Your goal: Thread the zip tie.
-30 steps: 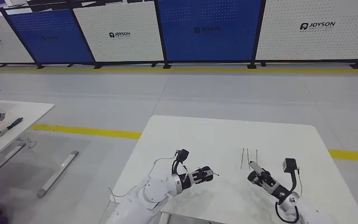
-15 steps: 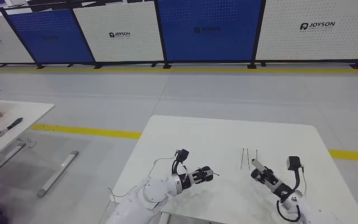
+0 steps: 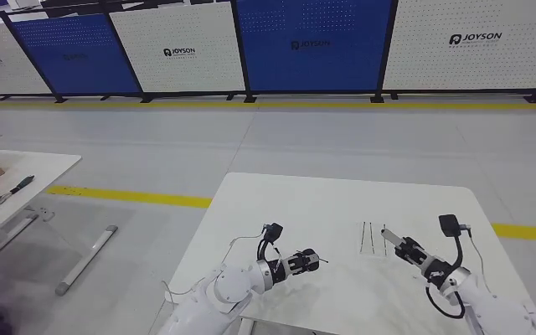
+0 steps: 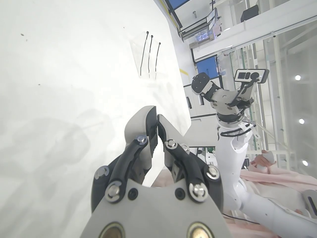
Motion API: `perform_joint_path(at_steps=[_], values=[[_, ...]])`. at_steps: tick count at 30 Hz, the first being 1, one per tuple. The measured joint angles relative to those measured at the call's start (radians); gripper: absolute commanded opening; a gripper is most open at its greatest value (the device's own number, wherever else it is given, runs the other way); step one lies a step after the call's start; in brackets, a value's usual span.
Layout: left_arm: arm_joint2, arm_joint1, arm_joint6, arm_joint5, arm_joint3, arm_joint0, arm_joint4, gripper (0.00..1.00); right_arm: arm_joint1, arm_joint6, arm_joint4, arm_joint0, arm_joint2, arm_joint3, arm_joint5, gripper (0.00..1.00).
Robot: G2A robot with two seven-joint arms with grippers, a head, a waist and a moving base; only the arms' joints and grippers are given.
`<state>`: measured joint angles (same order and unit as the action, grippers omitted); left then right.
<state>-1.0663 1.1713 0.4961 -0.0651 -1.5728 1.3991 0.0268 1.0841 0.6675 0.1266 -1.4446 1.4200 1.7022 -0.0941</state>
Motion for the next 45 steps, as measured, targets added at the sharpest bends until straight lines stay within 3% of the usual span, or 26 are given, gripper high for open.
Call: perform_joint_path(at_steps=[8, 10, 16, 21, 41, 45], values=[[0.000, 0.000, 0.000, 0.000, 0.000, 0.000, 0.000, 0.00, 0.000, 0.002, 0.006, 0.002, -0.001, 0.003, 0.001, 1.00], [0.000, 0.000, 0.000, 0.000, 0.000, 0.000, 0.000, 0.00, -0.004, 0.022, 0.044, 0.020, 0.000, 0.015, 0.024, 1.00], [0.000, 0.000, 0.000, 0.000, 0.000, 0.000, 0.000, 0.00, -0.017, 0.237, 0.256, 0.158, -0.053, 0.030, 0.158, 1.00], [0.000, 0.000, 0.000, 0.000, 0.000, 0.000, 0.000, 0.00, -0.012, 0.356, 0.347, 0.278, -0.140, -0.026, 0.236, 1.00], [0.000, 0.000, 0.000, 0.000, 0.000, 0.000, 0.000, 0.00, -0.011, 0.348, 0.350, 0.281, -0.147, -0.037, 0.241, 1.00], [0.000, 0.000, 0.000, 0.000, 0.000, 0.000, 0.000, 0.00, -0.008, 0.456, 0.395, 0.361, -0.202, -0.097, 0.288, 1.00]])
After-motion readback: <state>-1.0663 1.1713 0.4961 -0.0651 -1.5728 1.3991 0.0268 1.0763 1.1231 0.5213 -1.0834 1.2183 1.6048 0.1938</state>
